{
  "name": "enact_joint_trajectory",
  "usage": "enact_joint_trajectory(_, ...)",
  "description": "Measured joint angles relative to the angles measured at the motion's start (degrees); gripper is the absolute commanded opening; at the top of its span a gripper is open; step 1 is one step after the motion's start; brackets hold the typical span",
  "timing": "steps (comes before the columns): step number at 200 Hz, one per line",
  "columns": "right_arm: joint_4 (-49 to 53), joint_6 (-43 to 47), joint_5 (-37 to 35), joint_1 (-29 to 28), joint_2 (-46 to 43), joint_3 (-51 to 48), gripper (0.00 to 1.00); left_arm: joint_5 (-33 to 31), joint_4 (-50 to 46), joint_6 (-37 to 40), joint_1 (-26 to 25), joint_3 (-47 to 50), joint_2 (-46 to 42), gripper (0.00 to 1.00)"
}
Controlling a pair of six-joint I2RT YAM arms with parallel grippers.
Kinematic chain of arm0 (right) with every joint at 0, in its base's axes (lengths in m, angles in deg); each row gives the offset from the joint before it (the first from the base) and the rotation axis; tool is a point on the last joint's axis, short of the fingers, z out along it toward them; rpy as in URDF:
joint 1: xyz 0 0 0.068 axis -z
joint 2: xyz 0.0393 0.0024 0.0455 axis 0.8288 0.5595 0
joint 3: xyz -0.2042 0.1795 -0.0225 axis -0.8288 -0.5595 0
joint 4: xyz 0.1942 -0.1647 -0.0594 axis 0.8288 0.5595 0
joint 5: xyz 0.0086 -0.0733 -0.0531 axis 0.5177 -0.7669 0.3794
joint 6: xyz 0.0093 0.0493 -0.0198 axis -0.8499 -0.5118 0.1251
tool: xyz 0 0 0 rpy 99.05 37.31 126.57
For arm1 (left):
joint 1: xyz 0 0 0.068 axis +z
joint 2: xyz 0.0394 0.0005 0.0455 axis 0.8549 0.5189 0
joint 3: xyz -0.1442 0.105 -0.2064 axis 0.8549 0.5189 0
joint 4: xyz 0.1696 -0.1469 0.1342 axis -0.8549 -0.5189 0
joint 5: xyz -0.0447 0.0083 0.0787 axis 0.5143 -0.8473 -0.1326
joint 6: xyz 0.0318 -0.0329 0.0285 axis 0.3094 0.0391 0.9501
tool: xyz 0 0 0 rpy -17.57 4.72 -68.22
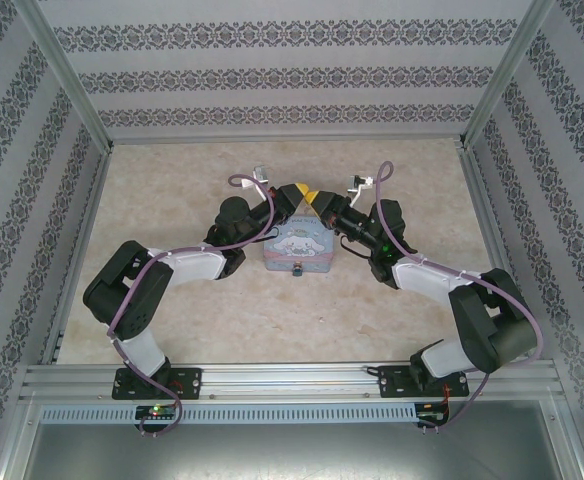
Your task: Unlock the padlock with the key
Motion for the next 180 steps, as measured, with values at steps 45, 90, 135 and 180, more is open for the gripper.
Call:
enact_joint_trajectory(45, -0.6, -0.2, 0.0, 0.0, 0.0, -0.7, 0.24, 0.0, 0.0, 0.0, 0.0, 0.0, 0.0, 0.00)
enact_joint_trajectory(90, -1.2, -0.5, 0.0, 0.0, 0.0, -1.5, 0.22, 0.0, 0.0, 0.0, 0.0, 0.0, 0.0, 0.00)
enact_joint_trajectory(135, -2.1, -0.9, 0.2, 0.0, 0.7, -1.5, 0.21, 0.0, -0.1, 0.0, 0.0, 0.0, 0.0, 0.00)
enact_joint_trajectory(180, -3.4, -1.3, 0.6, 0.0, 1.1, -1.5, 0.09, -0.2, -0.2, -0.1, 0.0, 0.0, 0.0, 0.00)
